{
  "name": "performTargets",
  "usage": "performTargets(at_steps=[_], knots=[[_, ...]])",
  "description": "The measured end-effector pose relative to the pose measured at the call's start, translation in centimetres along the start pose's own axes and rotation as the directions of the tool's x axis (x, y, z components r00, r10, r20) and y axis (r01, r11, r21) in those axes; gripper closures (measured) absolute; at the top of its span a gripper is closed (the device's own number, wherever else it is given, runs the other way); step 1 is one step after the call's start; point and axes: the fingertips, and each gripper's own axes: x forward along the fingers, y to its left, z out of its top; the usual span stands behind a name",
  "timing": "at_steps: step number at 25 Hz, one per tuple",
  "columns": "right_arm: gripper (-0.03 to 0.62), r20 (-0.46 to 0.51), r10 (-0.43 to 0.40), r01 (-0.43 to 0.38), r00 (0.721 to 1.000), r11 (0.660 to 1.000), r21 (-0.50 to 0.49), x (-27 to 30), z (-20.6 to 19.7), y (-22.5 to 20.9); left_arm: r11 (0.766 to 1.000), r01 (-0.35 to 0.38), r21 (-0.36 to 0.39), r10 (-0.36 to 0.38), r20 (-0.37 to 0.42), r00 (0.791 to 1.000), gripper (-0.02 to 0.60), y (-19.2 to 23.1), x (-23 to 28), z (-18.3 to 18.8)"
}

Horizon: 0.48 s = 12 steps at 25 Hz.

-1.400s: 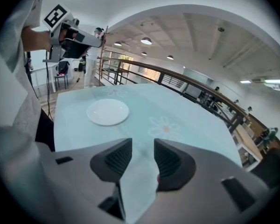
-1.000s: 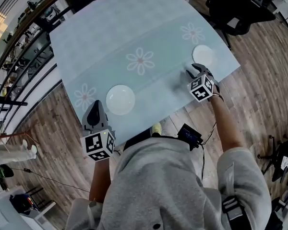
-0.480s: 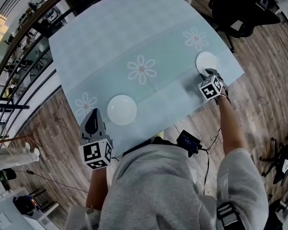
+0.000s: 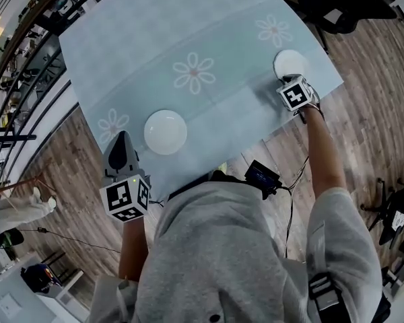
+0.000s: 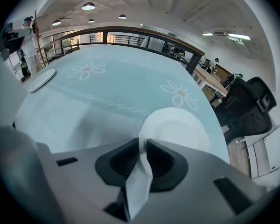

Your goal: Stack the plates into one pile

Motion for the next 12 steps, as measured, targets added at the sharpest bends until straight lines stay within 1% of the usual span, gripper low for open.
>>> performTargets(at_steps=[4,7,10,12], knots=[[0.543,-0.026,0.012,-0.012,1.0,1.0,-0.009,0.5,-0.4,0.2,1.0,-0.006,0.001,0.006,0.001,1.0,0.563,-0.6,-0.7,-0.8],[0.563,-0.018,-0.029,0.028,0.999,0.999,-0.03,0.2,-0.2,0.1,1.0,-0.018,-0.003,0.018,0.001,1.0,0.563,-0.2,-1.5,-1.0],[0.568,0.042,-0.094,0.093,0.995,0.995,0.03,-1.2,0.5,-1.1,1.0,-0.023,-0.007,0.023,0.007,1.0,0.563,-0.1,-2.1,-1.0],[0.568,0.096,-0.135,0.132,0.986,0.99,0.044,-2.7,1.7,-1.7,1.0,-0.028,-0.011,0.028,0.015,0.999,0.563,-0.2,-2.7,-1.0]])
